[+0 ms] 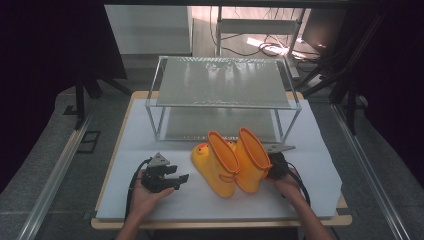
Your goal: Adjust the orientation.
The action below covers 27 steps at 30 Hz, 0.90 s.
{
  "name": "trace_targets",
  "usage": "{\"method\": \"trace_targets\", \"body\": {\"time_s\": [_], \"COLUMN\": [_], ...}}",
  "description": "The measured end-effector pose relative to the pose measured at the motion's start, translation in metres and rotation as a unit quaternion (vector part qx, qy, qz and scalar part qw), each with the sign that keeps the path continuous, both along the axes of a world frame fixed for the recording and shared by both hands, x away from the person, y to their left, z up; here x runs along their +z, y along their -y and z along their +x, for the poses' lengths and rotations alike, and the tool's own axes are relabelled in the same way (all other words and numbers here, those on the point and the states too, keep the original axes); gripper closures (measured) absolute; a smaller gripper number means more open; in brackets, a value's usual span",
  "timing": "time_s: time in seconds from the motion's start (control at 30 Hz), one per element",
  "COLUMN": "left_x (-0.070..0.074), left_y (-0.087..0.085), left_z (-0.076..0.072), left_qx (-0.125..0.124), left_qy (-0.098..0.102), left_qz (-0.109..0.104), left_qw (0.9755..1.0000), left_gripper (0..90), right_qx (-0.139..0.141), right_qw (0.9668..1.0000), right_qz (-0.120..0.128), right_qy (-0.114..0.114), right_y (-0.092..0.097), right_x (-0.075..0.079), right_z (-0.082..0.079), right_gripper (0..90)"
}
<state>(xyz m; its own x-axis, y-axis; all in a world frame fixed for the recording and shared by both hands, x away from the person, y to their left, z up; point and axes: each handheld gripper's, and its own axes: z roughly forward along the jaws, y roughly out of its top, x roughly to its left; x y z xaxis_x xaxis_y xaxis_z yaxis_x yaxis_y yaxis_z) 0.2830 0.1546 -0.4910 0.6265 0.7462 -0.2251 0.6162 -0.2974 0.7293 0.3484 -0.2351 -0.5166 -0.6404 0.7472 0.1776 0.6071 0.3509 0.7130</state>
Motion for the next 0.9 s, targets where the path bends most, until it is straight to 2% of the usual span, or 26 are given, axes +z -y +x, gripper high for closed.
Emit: {"method": "trace_targets", "body": {"time_s": [0.5,0.63,0.77,0.9], "left_x": [-0.001,0.000,0.001,0.002], "left_y": [0.002,0.001,-0.001,-0.002], "left_z": [0.000,0.000,-0.001,-0.002], "left_qx": [-0.004,-0.004,-0.001,0.000], "left_qy": [-0.001,0.000,0.002,0.003], "left_qz": [0.003,0.002,0.000,-0.001], "left_qw": [1.0000,1.0000,1.0000,1.0000], "left_gripper": [40.0,40.0,40.0,40.0], "right_qx": [-0.009,-0.016,-0.024,-0.025], "right_qw": [0.9998,0.9997,0.9991,0.9984], "right_qz": [-0.008,0.003,0.015,0.032], "right_qy": [0.016,0.015,0.032,0.041], "right_y": [-0.019,-0.016,-0.001,0.023], "right_x": [-0.001,-0.001,0.012,0.021], "right_z": [0.012,0.012,-0.007,-0.040], "right_gripper": [89.7,89.5,89.5,89.6]}}
